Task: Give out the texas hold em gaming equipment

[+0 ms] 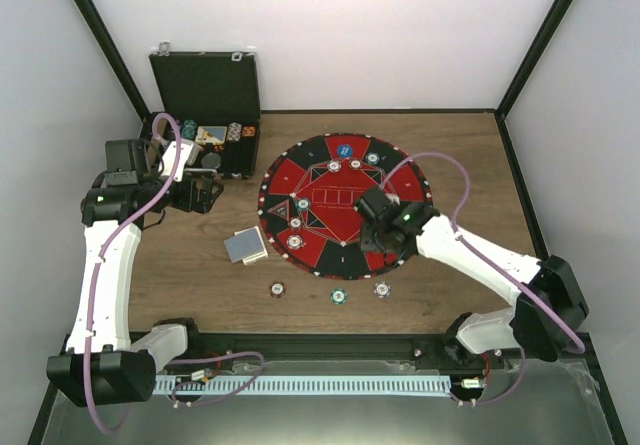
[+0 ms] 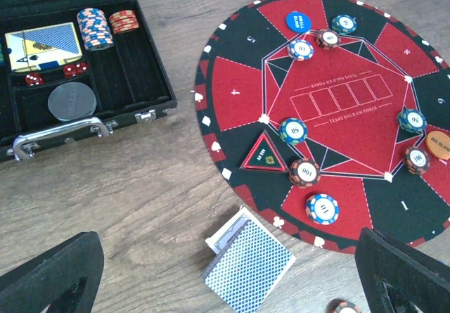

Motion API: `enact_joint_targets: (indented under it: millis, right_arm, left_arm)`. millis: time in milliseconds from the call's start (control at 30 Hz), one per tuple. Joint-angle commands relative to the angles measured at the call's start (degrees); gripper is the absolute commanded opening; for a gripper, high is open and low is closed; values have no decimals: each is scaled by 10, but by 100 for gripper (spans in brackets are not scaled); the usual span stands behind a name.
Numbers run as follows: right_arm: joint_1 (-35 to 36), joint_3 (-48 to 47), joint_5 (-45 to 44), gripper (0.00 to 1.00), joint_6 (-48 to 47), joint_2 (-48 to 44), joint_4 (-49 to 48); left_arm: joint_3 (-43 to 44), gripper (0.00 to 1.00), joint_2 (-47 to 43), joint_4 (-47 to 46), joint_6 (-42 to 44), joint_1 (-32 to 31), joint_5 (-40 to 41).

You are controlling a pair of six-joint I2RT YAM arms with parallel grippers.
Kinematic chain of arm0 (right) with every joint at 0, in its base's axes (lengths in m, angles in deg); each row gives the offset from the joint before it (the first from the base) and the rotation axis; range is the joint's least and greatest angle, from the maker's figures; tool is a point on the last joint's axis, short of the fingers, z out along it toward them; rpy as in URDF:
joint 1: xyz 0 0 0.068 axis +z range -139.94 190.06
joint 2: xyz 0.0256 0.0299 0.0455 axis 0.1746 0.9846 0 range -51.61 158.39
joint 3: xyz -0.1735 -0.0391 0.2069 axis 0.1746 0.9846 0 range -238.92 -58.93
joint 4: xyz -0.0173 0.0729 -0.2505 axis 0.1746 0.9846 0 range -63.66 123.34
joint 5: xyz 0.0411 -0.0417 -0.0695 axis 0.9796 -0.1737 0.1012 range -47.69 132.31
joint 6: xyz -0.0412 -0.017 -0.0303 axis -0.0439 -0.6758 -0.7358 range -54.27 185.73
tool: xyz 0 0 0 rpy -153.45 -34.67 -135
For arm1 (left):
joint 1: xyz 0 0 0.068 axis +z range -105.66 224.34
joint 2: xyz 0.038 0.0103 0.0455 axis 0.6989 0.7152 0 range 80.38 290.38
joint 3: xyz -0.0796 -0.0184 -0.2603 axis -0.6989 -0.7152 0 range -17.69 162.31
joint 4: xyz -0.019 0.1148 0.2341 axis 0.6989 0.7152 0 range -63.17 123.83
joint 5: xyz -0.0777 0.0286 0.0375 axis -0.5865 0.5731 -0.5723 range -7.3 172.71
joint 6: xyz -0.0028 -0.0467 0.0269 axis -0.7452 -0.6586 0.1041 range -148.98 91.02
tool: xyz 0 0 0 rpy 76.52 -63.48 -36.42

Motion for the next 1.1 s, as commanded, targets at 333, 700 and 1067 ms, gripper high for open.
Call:
enact_joint_targets:
  millis: [333, 700, 1067]
  right_arm:
    - [-222, -92, -3, 18, -153, 141, -86]
    - [-263, -108, 14, 19, -163, 242, -146]
    - [-264, -99, 26, 45, -159, 283, -166]
  left_arm:
    - [19, 100, -5, 31, 41, 3, -3]
    - [-8, 100, 2, 91, 169, 3, 13]
    - [-79, 100, 26, 92, 286, 3, 61]
